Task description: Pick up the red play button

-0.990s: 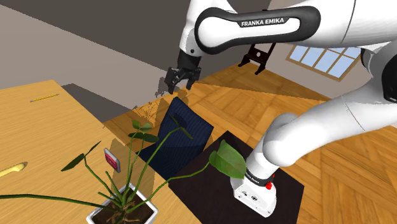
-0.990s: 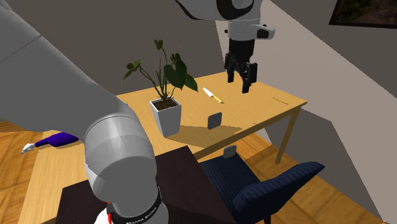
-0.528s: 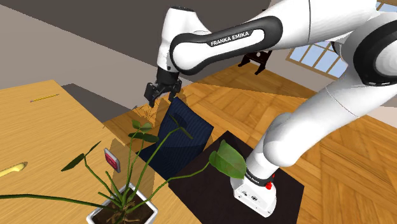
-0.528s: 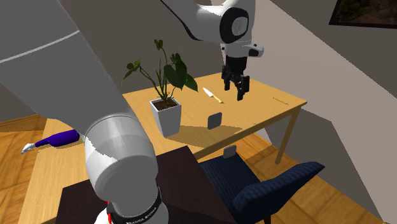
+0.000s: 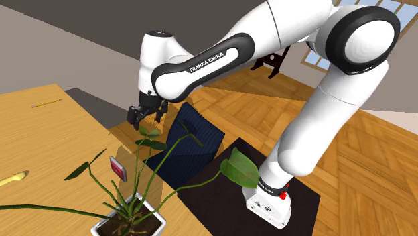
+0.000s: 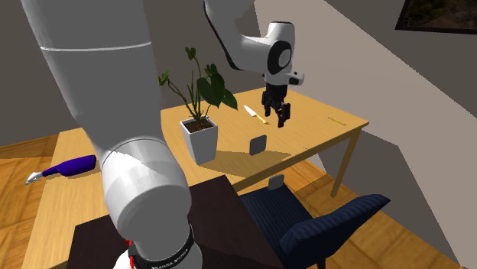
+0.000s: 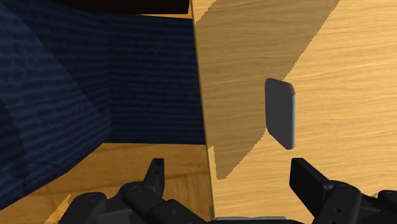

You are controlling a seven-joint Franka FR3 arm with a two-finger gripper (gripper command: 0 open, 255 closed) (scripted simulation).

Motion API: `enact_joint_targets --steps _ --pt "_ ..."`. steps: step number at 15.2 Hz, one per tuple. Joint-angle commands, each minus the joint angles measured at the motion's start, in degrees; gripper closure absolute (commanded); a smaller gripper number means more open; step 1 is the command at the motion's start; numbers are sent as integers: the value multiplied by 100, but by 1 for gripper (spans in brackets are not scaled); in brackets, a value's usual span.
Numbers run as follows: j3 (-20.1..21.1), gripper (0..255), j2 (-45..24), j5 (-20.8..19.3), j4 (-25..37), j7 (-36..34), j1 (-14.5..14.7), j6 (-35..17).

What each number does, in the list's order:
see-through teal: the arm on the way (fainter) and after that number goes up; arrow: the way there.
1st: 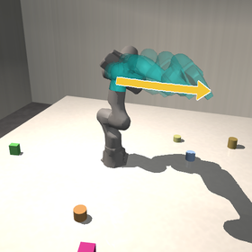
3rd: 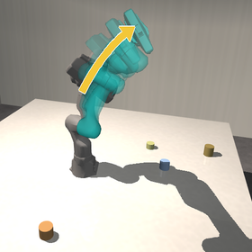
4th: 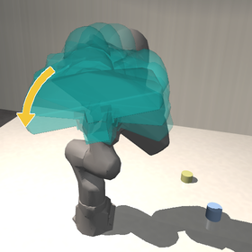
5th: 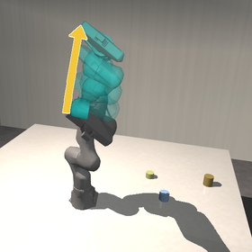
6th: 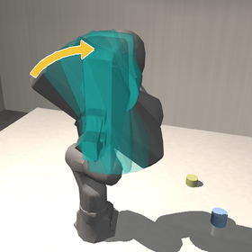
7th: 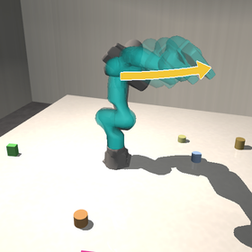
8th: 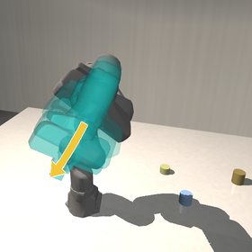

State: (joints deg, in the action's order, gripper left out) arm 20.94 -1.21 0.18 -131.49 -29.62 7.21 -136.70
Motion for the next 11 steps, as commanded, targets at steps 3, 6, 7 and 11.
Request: enact_joint_targets --steps 3,6,7,11 --pt "71 0 -890 -487 478 -501 196 -338" --pt "24 0 -1555 -851 920 -838 417 -498" --pt "-8 0 -1773 -959 1081 -936 505 -538" --pt "-153 0 -2637 -1321 1793 -1260 874 -630"
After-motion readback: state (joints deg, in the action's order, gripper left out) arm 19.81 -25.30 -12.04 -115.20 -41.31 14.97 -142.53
